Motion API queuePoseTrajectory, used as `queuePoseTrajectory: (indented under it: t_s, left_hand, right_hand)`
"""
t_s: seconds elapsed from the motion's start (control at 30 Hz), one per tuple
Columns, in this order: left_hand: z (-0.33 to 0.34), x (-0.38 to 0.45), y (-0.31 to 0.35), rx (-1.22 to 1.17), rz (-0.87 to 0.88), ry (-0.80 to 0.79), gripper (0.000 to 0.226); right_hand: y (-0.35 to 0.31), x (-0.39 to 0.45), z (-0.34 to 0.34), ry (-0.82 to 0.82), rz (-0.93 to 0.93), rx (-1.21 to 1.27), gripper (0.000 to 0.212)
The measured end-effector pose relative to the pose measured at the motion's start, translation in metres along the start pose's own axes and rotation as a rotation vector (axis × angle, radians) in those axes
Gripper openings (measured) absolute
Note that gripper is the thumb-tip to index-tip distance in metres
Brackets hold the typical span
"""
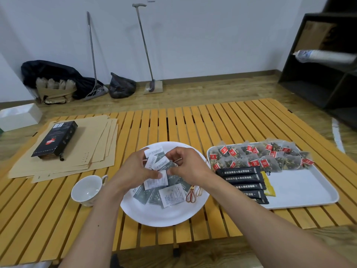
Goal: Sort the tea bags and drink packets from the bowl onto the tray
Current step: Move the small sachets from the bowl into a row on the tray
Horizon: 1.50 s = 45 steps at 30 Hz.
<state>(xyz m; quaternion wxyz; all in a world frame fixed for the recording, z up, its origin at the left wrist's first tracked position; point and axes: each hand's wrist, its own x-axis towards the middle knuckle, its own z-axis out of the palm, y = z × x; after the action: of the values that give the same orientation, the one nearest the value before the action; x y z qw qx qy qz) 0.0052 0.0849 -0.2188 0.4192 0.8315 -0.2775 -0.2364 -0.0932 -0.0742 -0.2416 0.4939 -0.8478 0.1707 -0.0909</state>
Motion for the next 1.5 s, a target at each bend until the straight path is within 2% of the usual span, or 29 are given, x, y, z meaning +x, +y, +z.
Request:
queuePoseTrajectory:
  t_s: [0.1,0.17,0.27,0.4,0.5,0.57,0.63,0.7,0.77,0.83,0.93,1.07,1.17,1.3,1.4,1.5]
  left_hand:
    - [-0.001,0.000,0.004,-0.009,0.116,0.088,0.061]
    - [0.000,0.000,0.003,0.004,0.113,0.041,0.067]
    - [0.006,0.002,-0.003,0.097,0.025,-0.080,0.072]
    - [0.009,0.007,-0.010,0.118,0.056,-0.079,0.052]
    - [0.009,0.005,-0.011,0.107,0.071,-0.058,0.043]
    - [0.004,0.004,-0.011,0.039,0.065,0.030,0.039]
    - [-0.003,0.002,-0.008,-0.078,0.040,0.165,0.038]
    - [-0.008,0.001,-0.005,-0.228,-0.007,0.241,0.036]
    - [-0.008,0.000,-0.003,-0.362,-0.065,0.198,0.032]
    - [-0.005,-0.001,-0.002,-0.445,-0.136,0.119,0.031]
    - [-0.003,0.002,-0.004,-0.492,-0.205,0.134,0.030]
    - [-0.005,0.004,0.000,-0.551,-0.221,0.214,0.025]
    - [0.002,0.000,0.015,-0.599,-0.186,0.171,0.022]
    - [0.043,-0.008,0.056,-0.656,-0.126,0.022,0.020]
    - [0.087,-0.009,0.086,-0.641,-0.091,-0.042,0.019]
    - [0.125,-0.007,0.107,-0.628,-0.083,-0.107,0.022]
  right_hand:
    - [-0.004,-0.002,-0.008,0.066,-0.070,0.075,0.035]
    - [-0.001,-0.003,-0.010,0.048,-0.060,0.073,0.034]
    - [0.005,-0.004,-0.008,0.005,0.008,-0.063,0.034]
    - [0.007,-0.004,-0.008,0.057,-0.015,-0.204,0.032]
    - [0.006,-0.003,-0.013,0.059,0.024,-0.166,0.039]
    - [0.000,-0.006,-0.020,0.045,0.057,-0.258,0.045]
    - [-0.005,-0.013,-0.024,0.002,0.039,-0.462,0.045]
    - [-0.008,-0.023,-0.020,-0.134,-0.011,-0.570,0.046]
    - [-0.006,-0.029,-0.009,-0.265,-0.072,-0.646,0.050]
    - [-0.001,-0.027,0.001,-0.285,-0.138,-0.709,0.047]
    - [0.003,-0.022,0.001,-0.215,-0.144,-0.597,0.032]
    - [-0.006,-0.024,-0.026,-0.085,-0.091,-0.230,0.013]
    - [-0.014,-0.037,-0.060,0.074,-0.024,-0.029,0.015]
    - [-0.006,-0.061,-0.105,0.327,0.017,0.107,0.026]
    - [0.008,-0.087,-0.152,0.401,0.135,0.231,0.022]
    - [0.032,-0.119,-0.198,0.444,0.255,0.180,0.027]
